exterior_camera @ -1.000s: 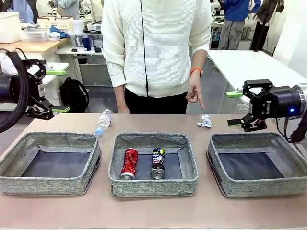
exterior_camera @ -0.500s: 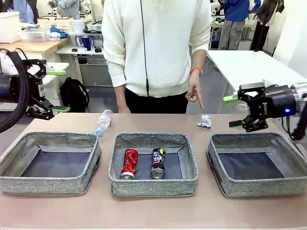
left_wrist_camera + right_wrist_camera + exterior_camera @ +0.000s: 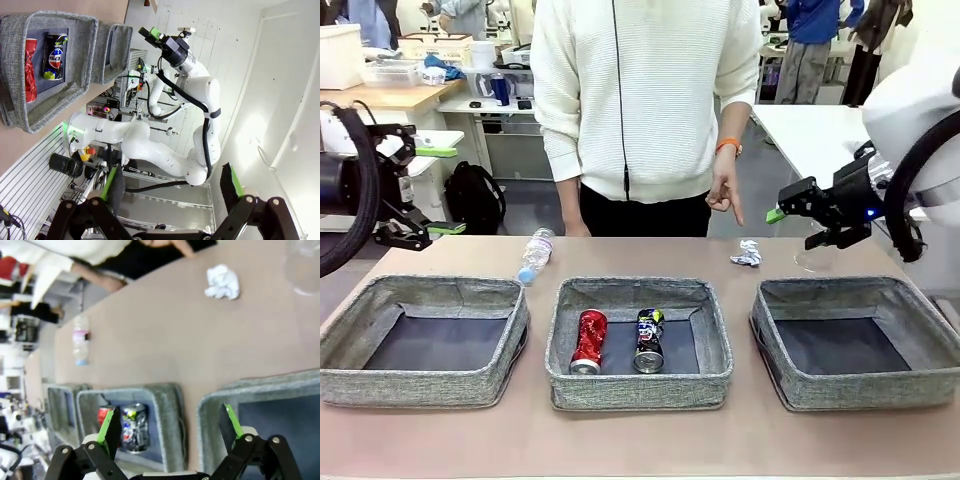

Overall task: Sort the waste into the appropriate baskets.
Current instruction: Pick up the waste item pointed out by the person.

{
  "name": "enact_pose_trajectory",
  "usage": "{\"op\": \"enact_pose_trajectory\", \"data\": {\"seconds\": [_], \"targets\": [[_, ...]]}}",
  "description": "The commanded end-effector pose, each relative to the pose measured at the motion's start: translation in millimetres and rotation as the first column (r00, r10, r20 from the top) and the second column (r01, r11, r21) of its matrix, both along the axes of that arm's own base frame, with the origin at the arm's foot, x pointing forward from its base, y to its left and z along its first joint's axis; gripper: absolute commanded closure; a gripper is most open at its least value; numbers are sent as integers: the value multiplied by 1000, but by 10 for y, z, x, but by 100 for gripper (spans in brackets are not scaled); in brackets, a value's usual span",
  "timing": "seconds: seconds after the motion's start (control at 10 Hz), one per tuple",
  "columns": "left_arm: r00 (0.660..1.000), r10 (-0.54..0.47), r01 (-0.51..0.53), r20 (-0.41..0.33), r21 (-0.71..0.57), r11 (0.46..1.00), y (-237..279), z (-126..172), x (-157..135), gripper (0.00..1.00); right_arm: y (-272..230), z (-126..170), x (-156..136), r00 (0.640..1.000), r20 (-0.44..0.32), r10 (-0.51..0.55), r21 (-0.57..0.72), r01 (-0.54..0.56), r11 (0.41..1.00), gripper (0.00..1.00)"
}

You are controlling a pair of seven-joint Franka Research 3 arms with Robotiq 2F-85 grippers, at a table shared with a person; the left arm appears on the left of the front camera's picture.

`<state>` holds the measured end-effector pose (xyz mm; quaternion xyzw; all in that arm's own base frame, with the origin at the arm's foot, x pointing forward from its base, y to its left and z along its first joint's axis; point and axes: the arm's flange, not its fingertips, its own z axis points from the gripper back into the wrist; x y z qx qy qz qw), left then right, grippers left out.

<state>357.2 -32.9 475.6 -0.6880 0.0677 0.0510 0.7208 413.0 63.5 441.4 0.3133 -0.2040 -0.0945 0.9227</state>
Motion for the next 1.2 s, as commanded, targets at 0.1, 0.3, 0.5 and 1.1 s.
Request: {"op": "enact_pose_trajectory", "data": {"seconds": [0.1,0.3,0.5,1.1], "targets": [[1000,3,-3,2,-21,1000,-16,33,-11,0,254,-117,79,995,11,-98,-330,96,939,0],[1000,3,-3,2,-21,1000,-16,33,-11,0,149,-247,408,997,72,-30,-430,58,901,0],[1000,3,-3,2,-21,1000,-16,33,-11,0,65,-478,835,984,3,181,-506,-154,848,0],[1000,3,-3,2,-21,1000,-16,33,-11,0,55,-963,1520,878,-34,477,-434,-443,784,0]]}}
